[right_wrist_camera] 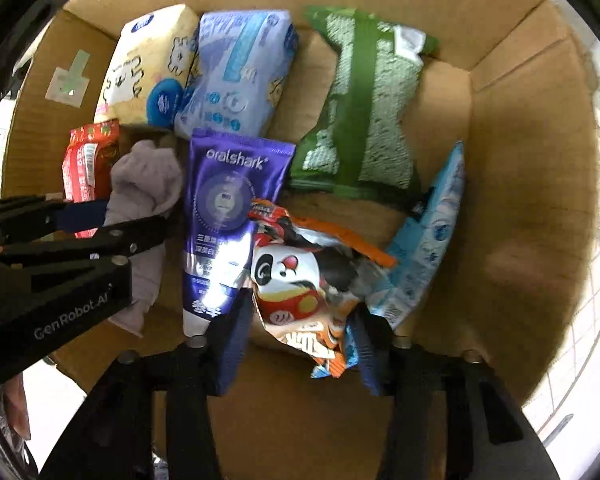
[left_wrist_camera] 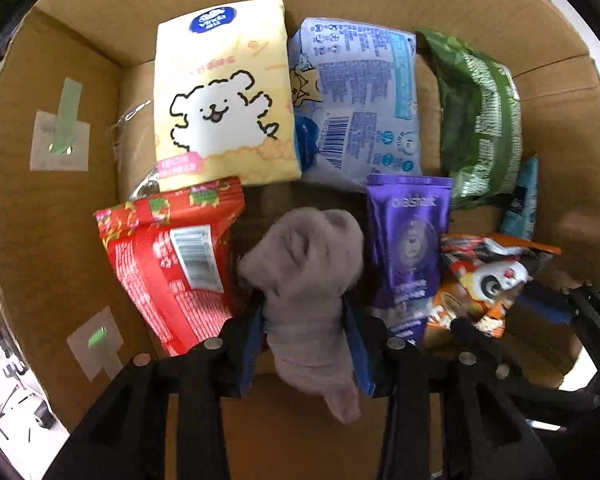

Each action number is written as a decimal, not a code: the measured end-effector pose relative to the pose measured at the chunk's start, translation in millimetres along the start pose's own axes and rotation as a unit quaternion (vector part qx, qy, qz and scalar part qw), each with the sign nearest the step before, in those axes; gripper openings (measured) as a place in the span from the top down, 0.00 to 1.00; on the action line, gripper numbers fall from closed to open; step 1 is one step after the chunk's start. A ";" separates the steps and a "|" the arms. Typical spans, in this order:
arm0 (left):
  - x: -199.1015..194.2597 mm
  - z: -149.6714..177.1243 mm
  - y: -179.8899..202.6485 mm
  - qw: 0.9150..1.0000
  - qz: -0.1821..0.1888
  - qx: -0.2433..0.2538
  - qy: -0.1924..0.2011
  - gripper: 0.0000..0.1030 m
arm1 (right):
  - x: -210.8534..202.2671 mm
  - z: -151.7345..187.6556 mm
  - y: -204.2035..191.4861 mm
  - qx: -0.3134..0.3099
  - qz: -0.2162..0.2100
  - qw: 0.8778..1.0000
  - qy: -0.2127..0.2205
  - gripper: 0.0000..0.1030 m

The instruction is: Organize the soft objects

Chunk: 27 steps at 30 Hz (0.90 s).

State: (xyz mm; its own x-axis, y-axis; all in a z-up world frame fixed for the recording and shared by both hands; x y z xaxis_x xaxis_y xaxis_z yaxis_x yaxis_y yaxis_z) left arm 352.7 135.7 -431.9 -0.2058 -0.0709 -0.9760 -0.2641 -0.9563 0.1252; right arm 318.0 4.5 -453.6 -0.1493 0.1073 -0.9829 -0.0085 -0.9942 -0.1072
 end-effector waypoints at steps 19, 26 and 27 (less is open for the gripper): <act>-140.5 90.8 7.4 0.986 -0.061 -0.035 0.152 0.54 | -146.5 62.9 33.7 0.069 0.005 0.991 0.117 0.26; -144.3 105.7 7.3 0.979 -0.080 -0.055 0.180 0.04 | -146.8 79.6 19.8 0.079 0.008 0.987 0.143 0.05; -146.0 107.9 7.2 0.978 -0.081 -0.057 0.183 0.04 | -145.8 80.7 20.8 0.082 0.011 0.986 0.143 0.05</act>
State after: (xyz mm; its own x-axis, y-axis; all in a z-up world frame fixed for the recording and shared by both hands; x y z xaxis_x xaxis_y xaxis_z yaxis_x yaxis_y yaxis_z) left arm 279.1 169.7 -269.2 0.1874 0.0080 -0.9823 -0.1543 -0.9873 -0.0375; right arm 259.8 -32.4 -300.4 0.1339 0.0607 -0.9891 -0.1725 -0.9814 -0.0836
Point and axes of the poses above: each gripper's, at about its wrist camera, not at the fingertips, and x roughly the way its jaws point, y to its right, z to its underside, the point moved 2 cm from there along x, roughly the way its jaws point, and after that the axes turned 8 degrees about x, right-handed, at the moved point
